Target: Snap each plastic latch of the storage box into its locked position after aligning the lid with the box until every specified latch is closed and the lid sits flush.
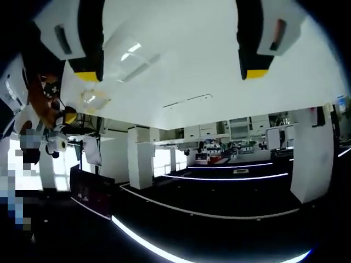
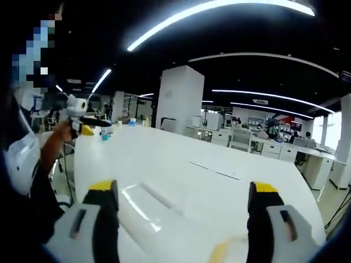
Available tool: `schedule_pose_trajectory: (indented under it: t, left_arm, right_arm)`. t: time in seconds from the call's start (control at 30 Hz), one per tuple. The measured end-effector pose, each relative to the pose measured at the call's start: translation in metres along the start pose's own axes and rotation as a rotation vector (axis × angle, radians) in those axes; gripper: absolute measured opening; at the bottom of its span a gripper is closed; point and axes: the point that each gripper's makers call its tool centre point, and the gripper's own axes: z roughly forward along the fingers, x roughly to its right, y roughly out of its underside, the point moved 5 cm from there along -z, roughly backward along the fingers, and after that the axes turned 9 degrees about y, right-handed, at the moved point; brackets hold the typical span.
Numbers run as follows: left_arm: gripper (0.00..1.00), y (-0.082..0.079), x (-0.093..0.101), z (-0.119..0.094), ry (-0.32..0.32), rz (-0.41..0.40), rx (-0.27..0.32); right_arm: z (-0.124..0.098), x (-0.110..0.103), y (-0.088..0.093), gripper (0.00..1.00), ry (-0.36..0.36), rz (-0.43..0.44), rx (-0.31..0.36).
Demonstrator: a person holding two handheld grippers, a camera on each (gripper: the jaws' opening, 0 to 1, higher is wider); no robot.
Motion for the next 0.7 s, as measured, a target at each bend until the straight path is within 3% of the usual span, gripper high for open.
schedule_pose_trajectory:
  t: [0.27, 0.43, 0.6, 0.7]
  left_arm:
    - [1.0, -0.018, -0.003, -0.003, -0.016, 0.022, 0.046]
    - [1.0, -0.017, -0.006, -0.005, -0.024, 0.033, 0.018]
    - [1.0, -0.022, -0.008, -0.006, 0.001, 0.015, 0.02]
    - [1.0, -0.027, -0.007, -0.003, 0.024, 0.029, -0.008]
  right_arm:
    - [-0.001, 0.002, -0.02, 1.0, 0.001, -0.06, 0.018]
    - [0.0, 0.001, -0.022, 1.0, -0.014, -0.063, 0.013]
    - [0.001, 0.002, -0.025, 1.0, -0.009, -0.088, 0.004]
    - [0.002, 0.004, -0.029, 1.0, -0.007, -0.108, -0.001]
